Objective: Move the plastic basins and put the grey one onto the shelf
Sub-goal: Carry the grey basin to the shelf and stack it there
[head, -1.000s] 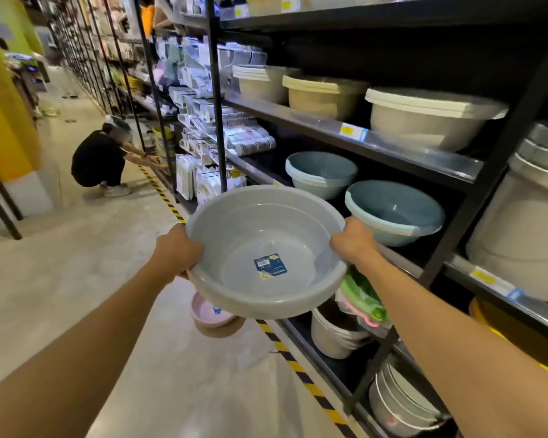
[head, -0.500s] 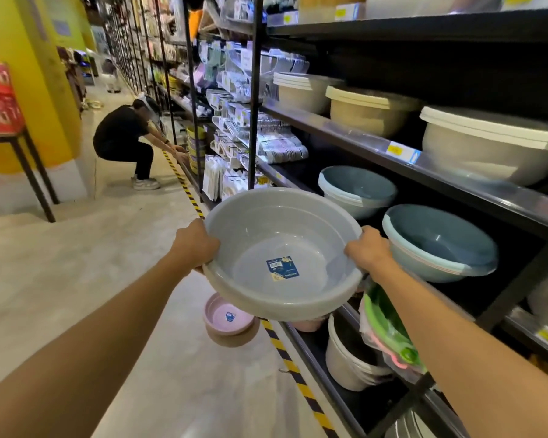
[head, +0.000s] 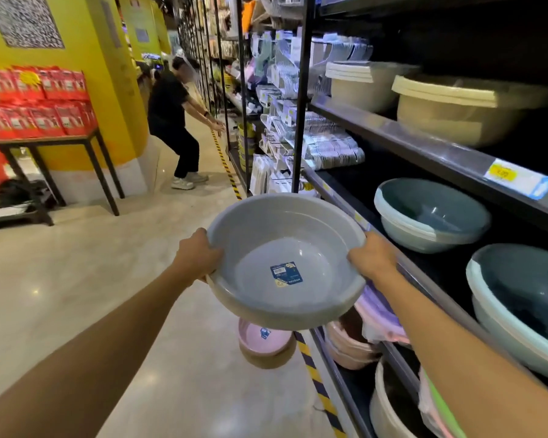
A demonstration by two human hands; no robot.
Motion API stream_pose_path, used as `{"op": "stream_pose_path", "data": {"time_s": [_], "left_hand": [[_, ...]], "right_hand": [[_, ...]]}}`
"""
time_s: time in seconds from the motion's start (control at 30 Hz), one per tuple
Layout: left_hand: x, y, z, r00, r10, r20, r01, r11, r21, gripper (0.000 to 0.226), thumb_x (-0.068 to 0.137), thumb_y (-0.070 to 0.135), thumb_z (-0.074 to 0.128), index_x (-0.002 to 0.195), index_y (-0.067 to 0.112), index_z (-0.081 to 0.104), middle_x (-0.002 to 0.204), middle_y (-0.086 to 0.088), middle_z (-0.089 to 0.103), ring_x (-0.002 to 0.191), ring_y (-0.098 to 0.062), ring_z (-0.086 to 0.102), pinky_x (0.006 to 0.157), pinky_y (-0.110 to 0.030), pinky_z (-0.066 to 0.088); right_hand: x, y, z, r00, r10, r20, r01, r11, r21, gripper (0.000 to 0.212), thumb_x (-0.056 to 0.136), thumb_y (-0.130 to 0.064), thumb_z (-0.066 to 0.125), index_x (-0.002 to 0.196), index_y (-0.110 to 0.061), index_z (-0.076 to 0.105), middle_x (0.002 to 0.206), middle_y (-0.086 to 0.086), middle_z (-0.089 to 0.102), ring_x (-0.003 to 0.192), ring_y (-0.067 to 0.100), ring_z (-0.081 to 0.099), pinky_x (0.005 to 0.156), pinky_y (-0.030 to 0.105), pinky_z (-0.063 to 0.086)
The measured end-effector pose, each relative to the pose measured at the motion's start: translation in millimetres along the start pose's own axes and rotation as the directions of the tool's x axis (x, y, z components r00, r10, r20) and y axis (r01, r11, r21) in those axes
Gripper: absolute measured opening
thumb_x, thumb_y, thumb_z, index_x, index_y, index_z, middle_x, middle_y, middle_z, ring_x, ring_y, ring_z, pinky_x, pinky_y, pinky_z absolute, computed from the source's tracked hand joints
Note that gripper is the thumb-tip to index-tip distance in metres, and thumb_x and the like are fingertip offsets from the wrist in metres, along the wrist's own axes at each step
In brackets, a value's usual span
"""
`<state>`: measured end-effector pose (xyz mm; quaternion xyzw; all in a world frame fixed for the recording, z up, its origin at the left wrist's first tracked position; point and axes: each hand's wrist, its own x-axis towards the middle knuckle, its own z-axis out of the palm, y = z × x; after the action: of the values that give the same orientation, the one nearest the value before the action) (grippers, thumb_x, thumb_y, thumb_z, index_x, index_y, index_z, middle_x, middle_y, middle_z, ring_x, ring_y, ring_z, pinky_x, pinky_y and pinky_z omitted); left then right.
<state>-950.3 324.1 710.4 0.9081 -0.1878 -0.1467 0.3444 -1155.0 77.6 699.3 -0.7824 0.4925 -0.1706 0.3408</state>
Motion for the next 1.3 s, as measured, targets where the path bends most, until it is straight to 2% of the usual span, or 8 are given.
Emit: {"op": "stream_pose_path", "data": {"time_s": [0.17,0.37,0.47,0.73,0.9,1.03,1.17,1.3], "left_hand": [[50.5,-3.1,5.6,0.997,-0.065,-0.033,0.064,0.998,-0.015,0.037,0.085,0.021,0.06,0.118,0.007,0.051,0.107,-0.018,0.058,0.068,-0.025,0.059,0.036,-0.029,0.049],[133.6,-17.3,12.7,0.996,-0.072,-0.06,0.072,0.997,-0.005,0.035,0.084,0.019,0.061,0.114,0.005,0.05,0.104,-0.02,0.058,0.068,-0.031,0.063,0.045,-0.038,0.057],[188.5,-28.1,18.9,0.996,-0.079,-0.033,0.079,0.997,0.003,0.034,0.084,0.016,0.059,0.114,0.004,0.05,0.102,-0.02,0.058,0.068,-0.033,0.064,0.048,-0.04,0.058],[329.5,-54.8,45.4,0.999,-0.049,-0.013,0.05,0.999,0.017,0.033,0.084,0.014,0.056,0.114,0.003,0.048,0.101,-0.026,0.06,0.093,-0.046,0.058,0.077,-0.051,0.056],[381.4,-70.0,78.6,1.0,-0.01,0.029,0.009,0.999,0.047,0.026,0.085,0.017,0.059,0.101,0.008,0.041,0.076,-0.007,0.05,0.078,-0.034,0.046,0.067,-0.038,0.038],[411.2,-85.4,114.6,0.995,-0.062,0.074,0.057,0.995,0.077,0.028,0.086,0.015,0.058,0.104,0.006,0.039,0.087,-0.016,0.053,0.077,-0.035,0.047,0.065,-0.038,0.038],[436.0,-107.9,161.6,0.992,-0.084,0.094,0.075,0.992,0.1,0.029,0.086,0.012,0.058,0.105,0.003,0.038,0.087,-0.021,0.057,0.083,-0.043,0.057,0.065,-0.038,0.038],[460.8,-147.1,221.7,0.986,-0.131,0.099,0.117,0.984,0.138,0.026,0.088,0.013,0.055,0.102,0.007,0.035,0.088,-0.02,0.056,0.079,-0.042,0.054,0.065,-0.038,0.036]], "right_hand": [[64.0,-23.8,30.3,0.997,-0.065,0.046,0.066,0.998,-0.024,0.039,0.081,-0.013,0.06,0.12,-0.011,0.058,0.117,0.02,0.063,0.108,0.04,0.057,0.089,0.04,0.047],[135.0,-47.9,87.4,0.995,-0.078,0.058,0.08,0.996,-0.047,0.042,0.081,-0.015,0.06,0.123,-0.012,0.056,0.111,0.019,0.06,0.098,0.039,0.056,0.082,0.046,0.053],[174.2,-57.7,122.8,0.996,-0.055,0.063,0.058,0.997,-0.051,0.042,0.082,-0.014,0.06,0.123,-0.012,0.057,0.106,0.015,0.061,0.091,0.031,0.05,0.075,0.035,0.041],[260.3,-82.6,197.2,0.997,0.022,0.071,-0.013,0.993,-0.118,0.047,0.08,-0.014,0.057,0.128,-0.012,0.054,0.118,0.015,0.064,0.112,0.039,0.056,0.081,0.036,0.039],[301.5,-64.6,233.6,0.993,0.104,0.058,-0.097,0.989,-0.111,0.046,0.08,-0.018,0.059,0.125,-0.015,0.051,0.118,0.015,0.062,0.104,0.037,0.055,0.076,0.035,0.039],[329.6,-36.3,265.0,0.989,0.138,0.052,-0.133,0.987,-0.095,0.045,0.08,-0.019,0.064,0.123,-0.017,0.051,0.114,0.015,0.062,0.089,0.027,0.046,0.075,0.032,0.037],[355.1,1.3,301.5,0.99,0.127,0.067,-0.122,0.99,-0.074,0.046,0.081,-0.015,0.067,0.124,-0.015,0.053,0.116,0.013,0.064,0.098,0.028,0.054,0.073,0.024,0.025],[376.9,50.1,351.2,0.981,0.153,0.122,-0.15,0.988,-0.034,0.042,0.082,-0.018,0.065,0.122,-0.019,0.052,0.114,0.008,0.064,0.102,0.031,0.059,0.08,0.033,0.042]]}}
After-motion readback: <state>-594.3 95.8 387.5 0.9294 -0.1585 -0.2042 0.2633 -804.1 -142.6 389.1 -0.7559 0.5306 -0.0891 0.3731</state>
